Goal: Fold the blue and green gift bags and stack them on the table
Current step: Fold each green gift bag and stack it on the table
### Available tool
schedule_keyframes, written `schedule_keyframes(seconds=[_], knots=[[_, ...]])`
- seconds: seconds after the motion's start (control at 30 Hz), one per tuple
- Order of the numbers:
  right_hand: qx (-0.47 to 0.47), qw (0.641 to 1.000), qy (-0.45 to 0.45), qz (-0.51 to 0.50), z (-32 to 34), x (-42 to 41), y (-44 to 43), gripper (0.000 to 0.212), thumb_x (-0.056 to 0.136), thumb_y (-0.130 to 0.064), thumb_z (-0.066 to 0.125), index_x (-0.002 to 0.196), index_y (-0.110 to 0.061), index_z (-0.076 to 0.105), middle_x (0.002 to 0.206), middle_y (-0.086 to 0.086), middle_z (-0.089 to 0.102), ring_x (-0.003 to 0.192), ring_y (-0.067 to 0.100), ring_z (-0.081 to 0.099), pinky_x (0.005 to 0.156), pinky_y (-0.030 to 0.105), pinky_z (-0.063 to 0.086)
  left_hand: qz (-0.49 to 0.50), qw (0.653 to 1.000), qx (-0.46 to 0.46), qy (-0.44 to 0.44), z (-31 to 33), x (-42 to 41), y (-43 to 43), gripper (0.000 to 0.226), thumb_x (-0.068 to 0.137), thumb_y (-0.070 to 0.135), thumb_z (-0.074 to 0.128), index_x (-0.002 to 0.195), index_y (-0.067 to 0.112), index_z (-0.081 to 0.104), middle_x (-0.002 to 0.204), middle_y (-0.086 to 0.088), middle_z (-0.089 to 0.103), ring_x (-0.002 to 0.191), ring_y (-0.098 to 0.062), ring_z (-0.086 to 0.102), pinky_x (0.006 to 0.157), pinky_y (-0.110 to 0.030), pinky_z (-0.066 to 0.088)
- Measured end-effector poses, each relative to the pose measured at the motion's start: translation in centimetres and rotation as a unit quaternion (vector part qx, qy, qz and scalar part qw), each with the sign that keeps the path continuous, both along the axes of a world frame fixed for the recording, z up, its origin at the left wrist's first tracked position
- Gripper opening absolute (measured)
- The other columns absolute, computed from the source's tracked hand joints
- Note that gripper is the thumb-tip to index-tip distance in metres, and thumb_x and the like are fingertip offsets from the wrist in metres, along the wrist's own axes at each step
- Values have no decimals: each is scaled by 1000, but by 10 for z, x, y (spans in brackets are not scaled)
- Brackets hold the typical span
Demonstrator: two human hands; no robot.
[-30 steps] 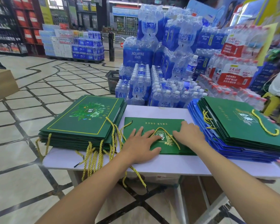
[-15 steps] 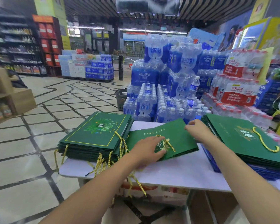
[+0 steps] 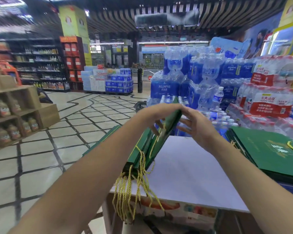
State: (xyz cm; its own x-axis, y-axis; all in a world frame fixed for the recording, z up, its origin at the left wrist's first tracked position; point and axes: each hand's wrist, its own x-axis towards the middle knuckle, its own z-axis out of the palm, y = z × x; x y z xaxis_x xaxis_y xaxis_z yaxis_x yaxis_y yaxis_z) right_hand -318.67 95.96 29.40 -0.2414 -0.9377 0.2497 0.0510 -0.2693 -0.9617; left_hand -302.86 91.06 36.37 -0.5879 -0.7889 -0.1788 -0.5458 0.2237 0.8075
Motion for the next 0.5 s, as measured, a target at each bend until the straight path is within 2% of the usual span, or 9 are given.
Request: schedule_keyframes(seconds=[0.07, 0.13, 0.17, 0.23, 0.3, 0.37, 0.43, 0.5], knots=[[-5, 1000, 12, 26, -1, 7, -1, 37, 110, -31, 39, 138, -23, 62, 137, -10, 66, 127, 17, 62, 103, 42, 50, 9, 1000, -6, 20, 8, 2, -5, 33, 95, 47, 57, 111, 18, 58, 120, -15, 64, 104, -36, 70, 85, -58, 61], [-9, 998, 21, 51, -1, 10, 0, 33, 108, -27, 44, 137, -24, 60, 138, -11, 63, 127, 15, 61, 106, 44, 49, 21, 999, -23, 42, 14, 2, -5, 21, 96, 34, 50, 105, 16, 57, 113, -16, 65, 97, -35, 70, 81, -57, 62], [-10, 997, 43, 57, -3, 10, 2, 30, 104, -28, 51, 131, -28, 61, 136, -14, 62, 124, 13, 62, 105, 43, 50, 36, 997, -34, 56, 17, 2, -6, 20, 96, 30, 47, 103, 14, 56, 109, -17, 65, 94, -36, 70, 77, -57, 63], [2, 991, 126, 54, -8, 7, 6, 27, 98, -30, 59, 123, -37, 60, 134, -17, 59, 119, 6, 61, 103, 39, 52, 67, 993, -38, 87, 20, 1, -9, 29, 97, 28, 42, 111, 8, 56, 110, -21, 65, 90, -37, 71, 65, -54, 63], [39, 982, 183, 32, -18, 1, 9, 34, 104, -33, 55, 138, -36, 54, 143, -13, 53, 127, 9, 56, 108, 42, 49, 85, 987, -29, 131, 23, 1, -12, 30, 99, 27, 40, 114, 6, 56, 105, -19, 66, 87, -35, 70, 58, -49, 62], [56, 971, 231, 0, -30, -9, 11, 43, 106, -38, 52, 148, -33, 47, 149, -13, 49, 134, 11, 50, 113, 44, 44, 96, 976, -15, 195, 23, 4, -11, 21, 100, 21, 39, 98, 9, 55, 83, -13, 64, 78, -30, 67, 57, -47, 62], [56, 954, 293, -35, -39, -21, 14, 44, 107, -42, 48, 150, -31, 48, 147, -16, 47, 135, 7, 45, 115, 37, 38, 108, 960, 20, 259, 19, 3, -11, 20, 99, 15, 38, 88, 10, 54, 62, -9, 63, 74, -29, 65, 63, -49, 62], [63, 929, 358, -74, -44, -33, 20, 43, 108, -42, 43, 149, -28, 50, 144, -17, 48, 132, 2, 42, 111, 27, 32, 113, 940, 77, 312, 3, -2, -11, 18, 97, 12, 40, 88, 9, 56, 62, -11, 63, 79, -32, 65, 70, -53, 62]])
